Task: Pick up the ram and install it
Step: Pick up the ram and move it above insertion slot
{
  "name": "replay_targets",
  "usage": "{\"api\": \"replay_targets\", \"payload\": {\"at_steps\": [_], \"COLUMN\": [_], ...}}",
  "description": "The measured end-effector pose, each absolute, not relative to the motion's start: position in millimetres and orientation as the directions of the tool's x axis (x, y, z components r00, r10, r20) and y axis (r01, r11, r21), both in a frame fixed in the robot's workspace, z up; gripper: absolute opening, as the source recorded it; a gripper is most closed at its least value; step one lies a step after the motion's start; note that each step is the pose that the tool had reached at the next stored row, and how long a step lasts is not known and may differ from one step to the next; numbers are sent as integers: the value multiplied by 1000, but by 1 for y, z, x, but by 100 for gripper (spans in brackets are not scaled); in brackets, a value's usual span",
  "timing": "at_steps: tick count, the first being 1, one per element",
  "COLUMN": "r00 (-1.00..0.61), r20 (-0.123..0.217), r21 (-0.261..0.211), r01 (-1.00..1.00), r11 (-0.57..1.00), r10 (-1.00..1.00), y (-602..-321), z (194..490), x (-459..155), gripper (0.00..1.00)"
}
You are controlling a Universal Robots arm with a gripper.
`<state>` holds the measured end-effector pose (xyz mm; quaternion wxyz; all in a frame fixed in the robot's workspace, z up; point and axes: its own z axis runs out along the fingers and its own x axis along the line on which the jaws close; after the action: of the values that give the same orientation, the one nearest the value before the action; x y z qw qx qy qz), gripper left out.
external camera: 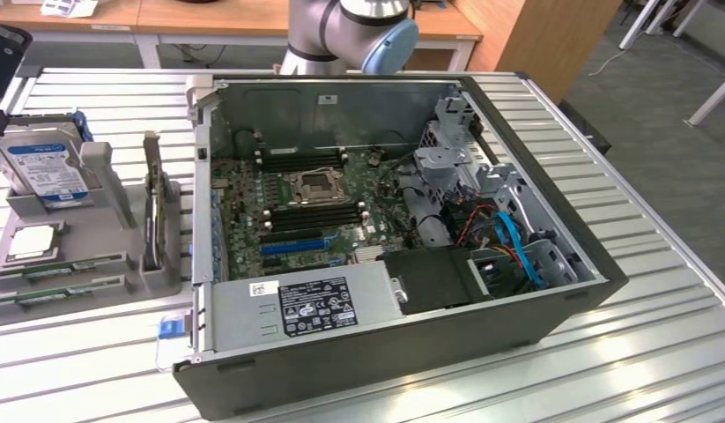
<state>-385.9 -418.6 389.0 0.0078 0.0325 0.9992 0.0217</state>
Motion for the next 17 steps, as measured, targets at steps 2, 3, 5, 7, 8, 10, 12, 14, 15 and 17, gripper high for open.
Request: {"api": "replay_targets", "payload": {"at_steps": [2,3,5,7,8,10,12,14,15,17], "r00": [-998,-998,-998,-998,-998,-998,-998,-998,-998,-998], "r20": [-14,-14,-14,-14,-14,-14,-14,-14,-14,-14], "r21": [44,44,44,44,44,44,44,44,44,44], "r01": [64,64,64,65,64,64,64,65,65,65], "r11": [997,997,997,997,997,997,997,997,997,997], "r10": [65,65,65,65,65,65,65,65,65,65], "y": [-420,-420,-421,-423,-423,-424,-425,-425,-425,-425], "z": [389,389,389,389,389,389,389,389,389,389], "x": [-386,-386,-386,-386,-386,-386,-386,-386,-386,-386], "gripper": [10,10,10,10,10,10,10,10,10,10]}}
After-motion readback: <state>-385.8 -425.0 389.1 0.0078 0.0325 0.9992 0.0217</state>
